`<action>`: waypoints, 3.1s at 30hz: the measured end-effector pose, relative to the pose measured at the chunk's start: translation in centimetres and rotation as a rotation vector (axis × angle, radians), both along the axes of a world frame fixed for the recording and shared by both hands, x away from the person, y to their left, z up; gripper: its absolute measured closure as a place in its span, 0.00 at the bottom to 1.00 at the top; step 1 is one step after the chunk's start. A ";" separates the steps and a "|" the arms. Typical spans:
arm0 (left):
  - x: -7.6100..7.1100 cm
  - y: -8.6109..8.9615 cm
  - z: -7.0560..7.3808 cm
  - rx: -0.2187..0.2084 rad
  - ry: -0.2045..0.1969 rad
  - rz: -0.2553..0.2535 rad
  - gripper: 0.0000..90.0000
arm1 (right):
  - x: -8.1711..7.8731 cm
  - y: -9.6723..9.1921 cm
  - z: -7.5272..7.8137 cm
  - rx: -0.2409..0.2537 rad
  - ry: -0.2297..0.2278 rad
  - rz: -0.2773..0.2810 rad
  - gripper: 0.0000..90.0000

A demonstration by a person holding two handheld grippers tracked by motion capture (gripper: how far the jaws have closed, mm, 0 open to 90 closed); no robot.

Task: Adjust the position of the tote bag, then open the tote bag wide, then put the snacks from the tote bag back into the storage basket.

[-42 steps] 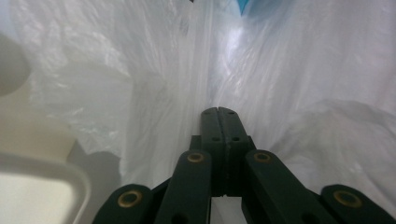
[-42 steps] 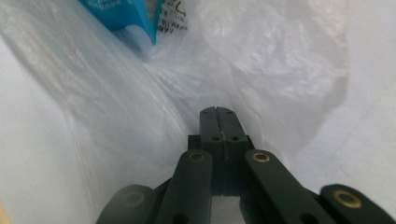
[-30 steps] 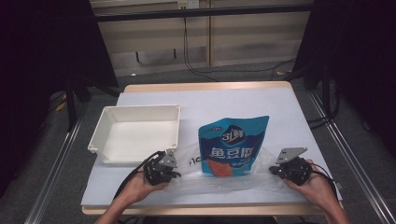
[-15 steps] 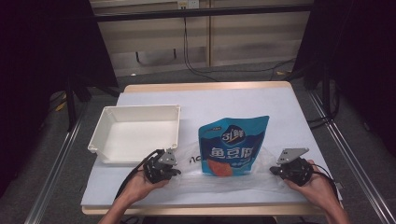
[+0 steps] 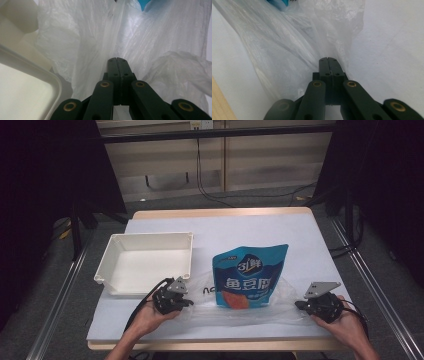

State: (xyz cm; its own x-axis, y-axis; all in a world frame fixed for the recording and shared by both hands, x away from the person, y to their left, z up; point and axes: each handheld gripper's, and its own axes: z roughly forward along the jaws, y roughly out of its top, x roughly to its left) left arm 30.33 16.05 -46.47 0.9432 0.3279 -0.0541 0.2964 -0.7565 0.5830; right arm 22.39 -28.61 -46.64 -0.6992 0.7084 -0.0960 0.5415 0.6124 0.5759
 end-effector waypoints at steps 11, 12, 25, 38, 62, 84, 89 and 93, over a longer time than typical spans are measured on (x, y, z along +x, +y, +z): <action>-0.1 0.7 0.3 -0.136 0.020 0.046 1.00 | -0.1 0.5 1.1 0.175 -0.062 0.010 1.00; -0.1 0.8 0.4 -0.156 0.027 0.047 1.00 | -0.1 0.5 1.2 0.190 -0.077 0.014 1.00; -0.5 1.9 2.0 -0.310 0.025 0.097 0.93 | -0.4 2.2 2.1 0.307 -0.121 0.035 0.86; -0.9 1.3 3.3 -0.400 0.005 0.102 0.73 | 0.0 5.9 2.4 0.316 -0.094 0.109 0.82; -1.0 -4.5 -0.8 -0.184 0.054 0.024 0.90 | -0.6 8.2 -1.0 0.209 0.020 0.122 1.00; -2.7 -5.2 -1.0 -0.166 0.063 -0.048 0.66 | -2.8 7.5 -0.9 0.237 0.037 0.168 1.00; -2.2 -4.7 -0.8 -0.202 0.080 -0.023 0.65 | -2.7 6.9 -0.2 0.323 -0.012 0.135 1.00; -2.1 -4.2 -0.1 -0.252 0.076 0.000 0.65 | -2.8 6.2 0.2 0.373 -0.060 0.095 0.90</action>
State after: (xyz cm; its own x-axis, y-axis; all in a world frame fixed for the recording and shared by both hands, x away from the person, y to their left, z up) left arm 28.28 11.83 -46.62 0.9334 0.2948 -0.2045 0.3462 -0.5904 0.7291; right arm 19.61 -22.45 -46.41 -0.7643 0.6348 0.1133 0.4509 0.4005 0.7977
